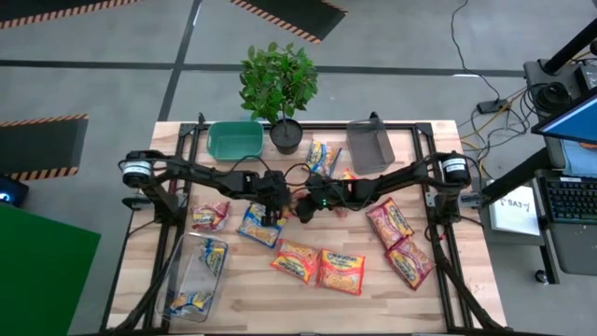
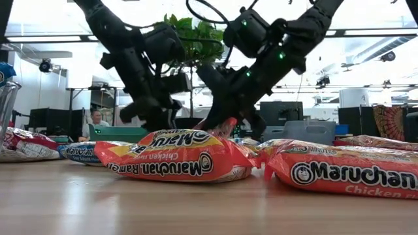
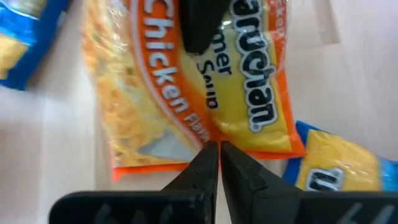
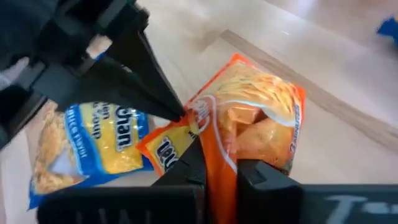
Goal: Sort Maruchan noodles
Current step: Put the orange noodle pack into the black bin
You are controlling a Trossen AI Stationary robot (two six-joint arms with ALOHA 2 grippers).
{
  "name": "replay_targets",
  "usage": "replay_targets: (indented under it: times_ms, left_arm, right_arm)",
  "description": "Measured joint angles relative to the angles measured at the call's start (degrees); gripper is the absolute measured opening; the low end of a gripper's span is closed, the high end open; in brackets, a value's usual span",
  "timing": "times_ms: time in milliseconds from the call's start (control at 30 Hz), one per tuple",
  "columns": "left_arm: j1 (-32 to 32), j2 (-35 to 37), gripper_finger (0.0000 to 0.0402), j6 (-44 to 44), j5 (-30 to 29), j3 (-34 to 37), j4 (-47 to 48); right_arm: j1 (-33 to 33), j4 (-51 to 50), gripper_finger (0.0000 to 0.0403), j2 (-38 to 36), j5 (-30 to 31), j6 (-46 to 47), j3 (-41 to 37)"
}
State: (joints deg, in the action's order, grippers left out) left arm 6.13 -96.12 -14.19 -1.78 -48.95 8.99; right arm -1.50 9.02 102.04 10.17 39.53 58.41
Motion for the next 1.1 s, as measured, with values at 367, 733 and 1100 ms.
replay_targets:
  times_ms: [367, 733, 1100]
  left_arm:
    - [-2.30, 11.64, 0.0001, 3.45, -0.53, 0.97, 0.76]
    - [-4.72, 16.17, 0.0001, 5.53, -0.61, 1.57, 1.52]
    - [-4.70, 15.24, 0.0001, 5.70, -0.72, 1.88, 2.69]
  right_arm:
    - [-0.82, -33.44, 0.0013, -9.89, 3.21, -12.25, 12.27]
    - [-14.13, -76.97, 0.0013, -12.85, 15.77, -23.67, 33.50]
    - [-30.44, -78.53, 0.0013, -9.48, 13.43, -38.26, 30.80]
